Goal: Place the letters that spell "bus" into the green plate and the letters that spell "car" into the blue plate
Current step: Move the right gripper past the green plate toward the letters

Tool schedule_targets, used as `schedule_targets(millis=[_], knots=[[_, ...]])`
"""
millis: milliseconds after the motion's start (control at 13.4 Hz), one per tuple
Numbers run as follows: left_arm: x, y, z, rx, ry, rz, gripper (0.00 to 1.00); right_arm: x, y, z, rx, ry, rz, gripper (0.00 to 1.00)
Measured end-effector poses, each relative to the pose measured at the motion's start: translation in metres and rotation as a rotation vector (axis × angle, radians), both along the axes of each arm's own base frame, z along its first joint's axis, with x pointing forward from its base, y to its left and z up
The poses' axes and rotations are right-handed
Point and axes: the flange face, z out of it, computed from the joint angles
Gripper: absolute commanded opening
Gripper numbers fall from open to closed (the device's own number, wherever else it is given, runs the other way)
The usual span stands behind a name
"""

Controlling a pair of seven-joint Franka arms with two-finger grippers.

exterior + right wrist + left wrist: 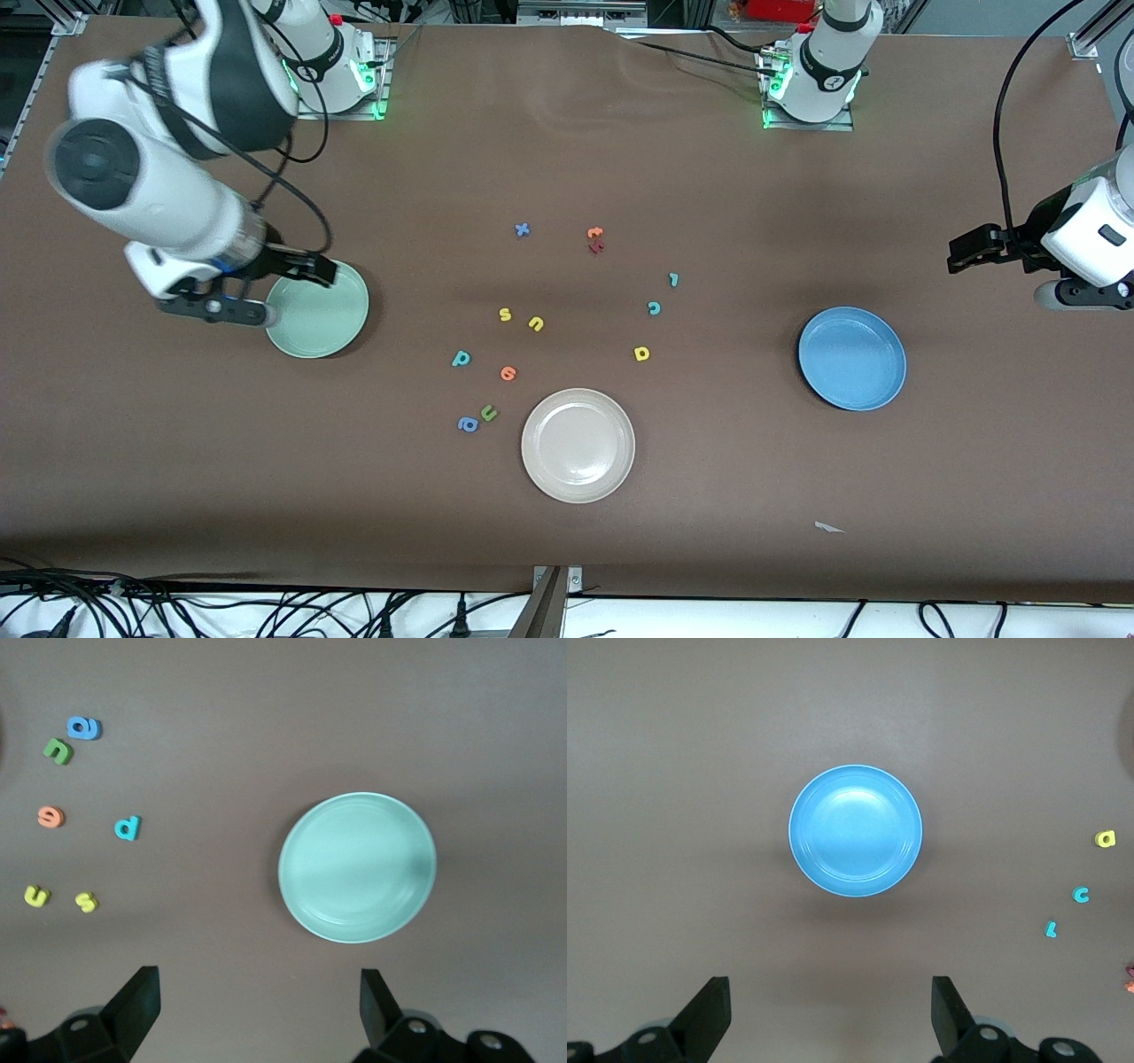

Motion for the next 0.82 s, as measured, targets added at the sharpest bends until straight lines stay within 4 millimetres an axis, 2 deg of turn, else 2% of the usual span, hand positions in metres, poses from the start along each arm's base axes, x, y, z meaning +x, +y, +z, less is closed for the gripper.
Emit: schedule_targets(millis=[224, 374, 524, 673, 823], knots=[[0.000, 0.000, 0.000, 0.000, 0.000, 0.000, 1.00, 0.009, 0.035, -0.050, -0.011, -0.009, -0.034, 0.99], [0.000, 0.000, -0.001, 0.000, -0.001, 0.000, 1.00, 0.018, 0.045, -0.096, -0.017, -0.009, -0.044, 0.92], [0.001, 0.000, -0.002, 0.000, -0.001, 0.000, 1.00, 0.027, 0.046, -0.140, -0.016, -0.028, -0.073, 0.92], [0.001, 0.000, -0.002, 0.000, -0.002, 0.000, 1.00, 0.028, 0.051, -0.177, -0.002, -0.066, -0.114, 0.92], [0.001, 0.000, -0.003, 0.000, -0.001, 0.000, 1.00, 0.023, 0.072, -0.204, 0.027, -0.099, -0.184, 0.92]])
